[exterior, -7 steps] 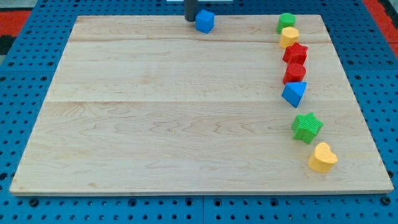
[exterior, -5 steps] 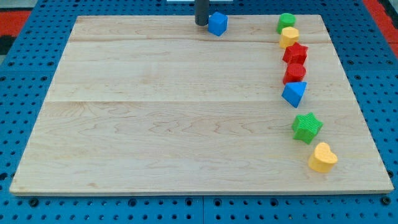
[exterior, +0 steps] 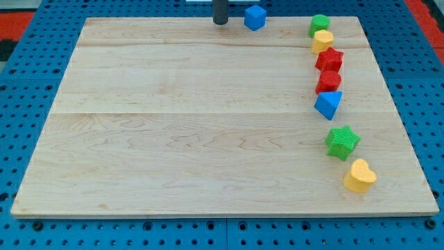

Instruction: Move the blue cube towards the top right

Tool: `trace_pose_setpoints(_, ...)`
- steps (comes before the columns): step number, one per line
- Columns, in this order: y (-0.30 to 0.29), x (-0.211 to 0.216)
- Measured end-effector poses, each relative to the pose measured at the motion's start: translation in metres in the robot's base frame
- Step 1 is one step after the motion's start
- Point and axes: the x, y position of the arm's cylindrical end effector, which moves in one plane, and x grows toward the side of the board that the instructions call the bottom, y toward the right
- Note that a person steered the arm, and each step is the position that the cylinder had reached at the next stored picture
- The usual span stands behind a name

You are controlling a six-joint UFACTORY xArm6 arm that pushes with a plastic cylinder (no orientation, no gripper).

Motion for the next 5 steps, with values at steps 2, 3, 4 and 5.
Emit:
trace_pose_setpoints(2,0.036,0.002)
trace_pose_setpoints(3,0.047,0.000)
trace_pose_setpoints(4,0.053,0.000)
trace_pose_setpoints(5,0.063,0.002)
